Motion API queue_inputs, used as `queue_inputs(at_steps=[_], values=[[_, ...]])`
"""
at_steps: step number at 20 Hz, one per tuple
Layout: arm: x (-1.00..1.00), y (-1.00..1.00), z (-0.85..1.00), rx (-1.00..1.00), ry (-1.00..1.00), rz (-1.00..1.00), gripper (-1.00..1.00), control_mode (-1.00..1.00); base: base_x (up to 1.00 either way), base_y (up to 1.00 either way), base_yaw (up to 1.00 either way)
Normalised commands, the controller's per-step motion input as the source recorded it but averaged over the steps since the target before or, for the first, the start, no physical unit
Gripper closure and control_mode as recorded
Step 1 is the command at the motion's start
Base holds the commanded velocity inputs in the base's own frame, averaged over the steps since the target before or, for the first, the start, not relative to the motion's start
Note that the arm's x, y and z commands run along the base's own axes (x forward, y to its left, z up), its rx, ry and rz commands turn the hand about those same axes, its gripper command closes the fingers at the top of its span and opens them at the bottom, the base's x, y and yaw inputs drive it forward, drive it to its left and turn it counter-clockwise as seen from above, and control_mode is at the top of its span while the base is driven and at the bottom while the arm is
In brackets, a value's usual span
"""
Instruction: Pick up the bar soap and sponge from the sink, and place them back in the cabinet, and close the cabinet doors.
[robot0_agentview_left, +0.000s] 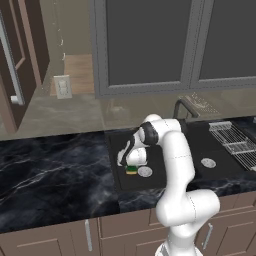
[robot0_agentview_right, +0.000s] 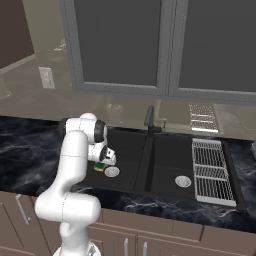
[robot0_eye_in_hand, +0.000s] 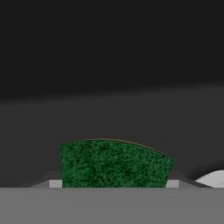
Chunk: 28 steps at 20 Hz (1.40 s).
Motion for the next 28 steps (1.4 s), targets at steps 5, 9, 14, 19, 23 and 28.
queue_inputs(at_steps=[5,9,14,19,23,28], values=[[-0.26,-0.01,0.73,-0.03,-0.12,0.0,1.0,-1.0,0.0,0.0,0.0],[-0.43,-0.01,0.96,-0.04,-0.12,0.0,1.0,-1.0,0.0,0.0,0.0],[-0.67,-0.06,0.79,-0.04,-0.13,0.0,1.0,-1.0,0.0,0.0,0.0],[-0.84,-0.07,0.7,-0.04,-0.15,0.0,1.0,-1.0,0.0,0.0,0.0],[-0.91,-0.09,0.67,-0.03,-0.15,0.0,1.0,-1.0,0.0,0.0,0.0],[-0.81,-0.04,0.72,-0.03,-0.08,0.0,1.0,-1.0,0.0,0.0,0.0]])
